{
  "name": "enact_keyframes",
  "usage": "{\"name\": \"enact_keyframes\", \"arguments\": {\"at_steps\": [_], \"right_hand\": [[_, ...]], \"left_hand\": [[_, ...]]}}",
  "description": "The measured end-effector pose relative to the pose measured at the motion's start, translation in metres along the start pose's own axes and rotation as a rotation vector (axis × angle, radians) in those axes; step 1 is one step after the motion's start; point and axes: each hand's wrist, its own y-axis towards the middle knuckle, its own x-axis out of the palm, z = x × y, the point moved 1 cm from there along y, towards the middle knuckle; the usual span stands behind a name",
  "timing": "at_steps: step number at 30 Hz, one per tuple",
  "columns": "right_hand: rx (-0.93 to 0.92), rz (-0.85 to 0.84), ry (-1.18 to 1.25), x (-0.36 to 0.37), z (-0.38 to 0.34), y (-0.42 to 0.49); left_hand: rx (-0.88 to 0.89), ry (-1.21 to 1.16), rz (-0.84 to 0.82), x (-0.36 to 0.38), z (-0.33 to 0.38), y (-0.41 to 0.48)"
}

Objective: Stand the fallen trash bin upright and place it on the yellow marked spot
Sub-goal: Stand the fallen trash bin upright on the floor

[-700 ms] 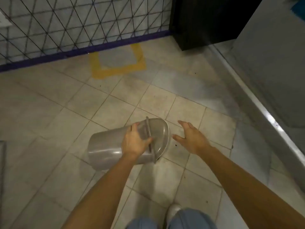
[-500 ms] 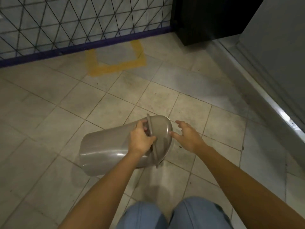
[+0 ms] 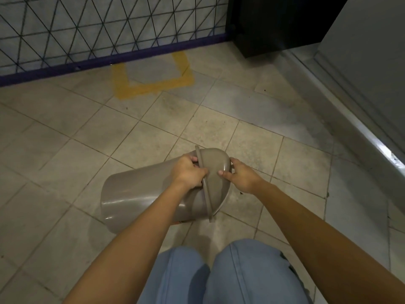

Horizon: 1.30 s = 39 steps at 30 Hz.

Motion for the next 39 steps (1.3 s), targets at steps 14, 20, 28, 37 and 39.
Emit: {"name": "enact_keyframes", "arguments": {"at_steps": [14,20,28,37,39], "right_hand": [[-0.101,0.025,0.107,-0.019,-0.034,-0.007],[-0.152,0.091,0.106,-0.033,-0.050,-0.010],[0.158,0.102,0.261,-0.033,-0.028,-0.011],[0.307,-0.134,0.636,-0.006,-0.010,-0.025],[0.282,-0.132,0.595,-0.010,-0.014,-0.026]], "left_hand": [[0.030,-0.157,0.048,-0.039,0.015,-0.014],[0.054,-0.253,0.093,-0.061,0.029,-0.027],[0.052,-0.447,0.113,-0.074,0.039,-0.035],[0.056,-0.494,0.100,-0.096,0.030,-0.037],[0.065,-0.510,0.104,-0.101,0.029,-0.037]]}}
